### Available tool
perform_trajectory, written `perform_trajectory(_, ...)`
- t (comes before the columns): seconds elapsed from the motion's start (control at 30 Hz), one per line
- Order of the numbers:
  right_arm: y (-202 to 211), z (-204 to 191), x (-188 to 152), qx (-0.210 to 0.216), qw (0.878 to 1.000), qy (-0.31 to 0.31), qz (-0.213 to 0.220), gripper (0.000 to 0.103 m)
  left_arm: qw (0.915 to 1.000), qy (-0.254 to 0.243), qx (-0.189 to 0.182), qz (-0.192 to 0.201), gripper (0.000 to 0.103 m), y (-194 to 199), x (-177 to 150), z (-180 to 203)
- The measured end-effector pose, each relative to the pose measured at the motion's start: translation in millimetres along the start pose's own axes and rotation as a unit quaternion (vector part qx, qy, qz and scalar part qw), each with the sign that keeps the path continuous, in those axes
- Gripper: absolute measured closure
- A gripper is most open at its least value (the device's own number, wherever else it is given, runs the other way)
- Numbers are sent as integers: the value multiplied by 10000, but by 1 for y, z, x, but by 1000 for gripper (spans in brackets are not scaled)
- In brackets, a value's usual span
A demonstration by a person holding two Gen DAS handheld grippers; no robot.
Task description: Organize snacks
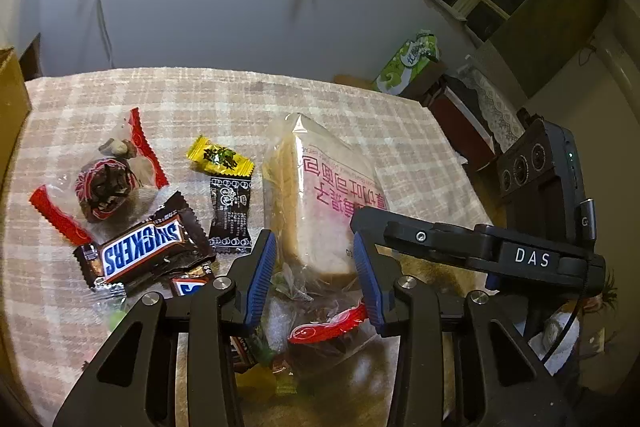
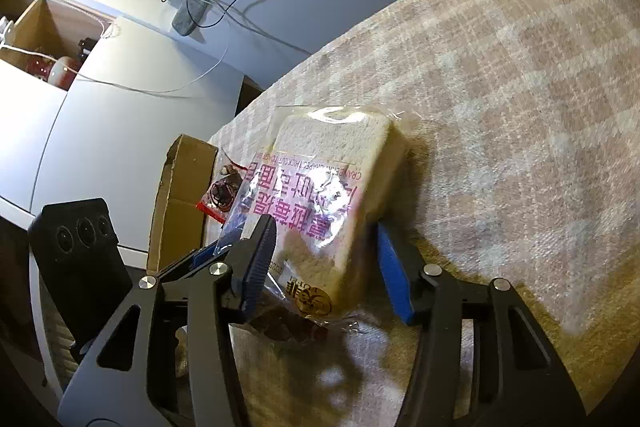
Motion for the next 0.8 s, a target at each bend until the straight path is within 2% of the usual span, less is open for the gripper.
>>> perform_trajectory(0.4,25,-32,-1,-26,9987,445,252,52,9987,-194,26,463,64,43,5,7)
perform_trajectory(0.8,21,-110,-13,36,9919,1239,289,52,9939,-41,220,1083,64,112,-1,-20)
Point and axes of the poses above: each gripper's, at about its wrist camera, not at the fingertips, and y roughly against the way its jaws point, z to its right, x to its top, the point moved 10 cm from there along -y, roughly the way its jaws point, and after that the axes turned 7 degrees about -x, right-handed, at the moved point
